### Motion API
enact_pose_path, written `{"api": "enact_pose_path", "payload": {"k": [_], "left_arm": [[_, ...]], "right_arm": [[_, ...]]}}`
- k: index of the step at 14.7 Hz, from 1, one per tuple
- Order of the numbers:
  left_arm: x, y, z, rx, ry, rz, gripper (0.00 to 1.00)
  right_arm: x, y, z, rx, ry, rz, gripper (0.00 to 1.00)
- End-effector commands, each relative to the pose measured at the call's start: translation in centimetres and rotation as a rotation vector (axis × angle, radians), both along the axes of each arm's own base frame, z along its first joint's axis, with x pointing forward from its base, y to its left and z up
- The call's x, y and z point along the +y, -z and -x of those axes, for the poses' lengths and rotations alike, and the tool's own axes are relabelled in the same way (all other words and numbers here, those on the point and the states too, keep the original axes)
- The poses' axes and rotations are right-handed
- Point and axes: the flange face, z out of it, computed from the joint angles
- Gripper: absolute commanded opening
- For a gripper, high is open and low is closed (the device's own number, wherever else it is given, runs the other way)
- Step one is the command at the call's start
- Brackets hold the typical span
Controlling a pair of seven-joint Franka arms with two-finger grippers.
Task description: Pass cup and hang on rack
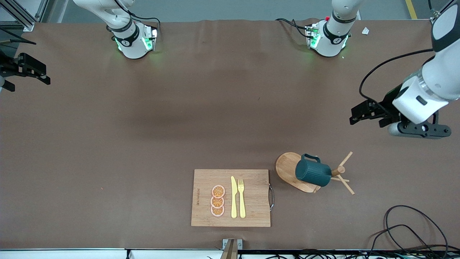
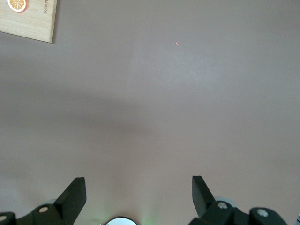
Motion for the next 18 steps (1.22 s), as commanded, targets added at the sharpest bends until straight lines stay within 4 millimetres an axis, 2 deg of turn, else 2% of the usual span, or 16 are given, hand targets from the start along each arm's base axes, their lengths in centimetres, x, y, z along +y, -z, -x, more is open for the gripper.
{"api": "enact_pose_path", "payload": {"k": [1, 2, 6, 8, 11, 14, 18], "left_arm": [[0.5, -3.9, 2.6, -0.04, 0.068, -0.149, 1.0], [0.7, -4.0, 2.9, -0.022, 0.076, -0.167, 1.0], [0.8, -6.2, 4.5, -0.044, 0.062, -0.17, 1.0], [1.8, -6.8, 4.9, -0.046, 0.046, -0.17, 1.0], [4.0, -6.6, 6.0, -0.019, 0.007, -0.152, 1.0], [6.2, -5.1, 5.8, 0.0, -0.032, -0.15, 1.0], [7.2, -4.0, 5.6, -0.029, -0.043, -0.147, 1.0]], "right_arm": [[-0.1, -0.5, 0.5, 0.0, 0.013, 0.005, 1.0], [-0.1, -0.5, 0.5, 0.0, 0.013, 0.005, 1.0], [-0.1, -0.5, 0.5, 0.0, 0.013, 0.005, 1.0], [-0.1, -0.5, 0.5, 0.0, 0.013, 0.005, 1.0], [-0.2, -0.5, 0.5, 0.0, 0.014, 0.006, 1.0], [-0.2, -0.5, 0.5, 0.0, 0.013, 0.004, 1.0], [-0.2, -0.5, 0.5, 0.0, 0.013, 0.005, 1.0]]}}
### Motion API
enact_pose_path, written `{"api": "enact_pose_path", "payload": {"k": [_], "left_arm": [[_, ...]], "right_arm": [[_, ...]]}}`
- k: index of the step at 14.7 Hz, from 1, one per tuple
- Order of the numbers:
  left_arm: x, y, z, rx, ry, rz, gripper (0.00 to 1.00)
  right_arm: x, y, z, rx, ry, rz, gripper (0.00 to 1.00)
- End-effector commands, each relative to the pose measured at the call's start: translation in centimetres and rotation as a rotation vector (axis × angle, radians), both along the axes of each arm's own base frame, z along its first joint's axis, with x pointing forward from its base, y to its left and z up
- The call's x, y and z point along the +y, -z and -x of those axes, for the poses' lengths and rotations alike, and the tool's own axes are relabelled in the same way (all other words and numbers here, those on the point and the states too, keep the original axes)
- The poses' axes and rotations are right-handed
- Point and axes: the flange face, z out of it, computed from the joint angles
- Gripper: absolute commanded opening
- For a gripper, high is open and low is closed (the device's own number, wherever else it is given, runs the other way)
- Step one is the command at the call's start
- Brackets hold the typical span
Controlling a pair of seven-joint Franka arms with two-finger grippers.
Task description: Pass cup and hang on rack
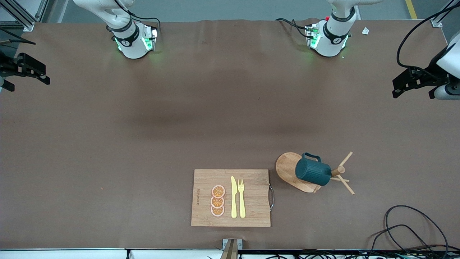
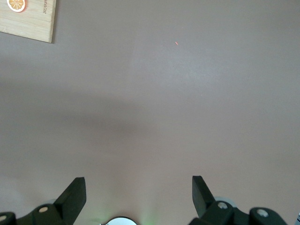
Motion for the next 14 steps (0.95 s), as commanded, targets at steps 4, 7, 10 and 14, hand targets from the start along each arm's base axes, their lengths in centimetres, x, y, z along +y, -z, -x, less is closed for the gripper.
{"api": "enact_pose_path", "payload": {"k": [4, 7, 10, 14], "left_arm": [[0.6, 0.7, 0.4, -0.031, 0.014, 0.013, 1.0], [0.7, 0.4, 0.0, -0.049, 0.028, 0.013, 1.0], [0.8, 0.2, -0.3, -0.069, 0.027, 0.012, 1.0], [0.7, 0.3, -0.4, -0.073, 0.029, 0.019, 1.0]], "right_arm": [[0.0, -0.5, 0.5, -0.001, 0.01, 0.004, 1.0], [-0.1, -0.5, 0.5, -0.001, 0.01, 0.005, 1.0], [-0.1, -0.4, 0.4, 0.0, 0.012, 0.004, 1.0], [-0.1, -0.4, 0.4, 0.0, 0.012, 0.004, 1.0]]}}
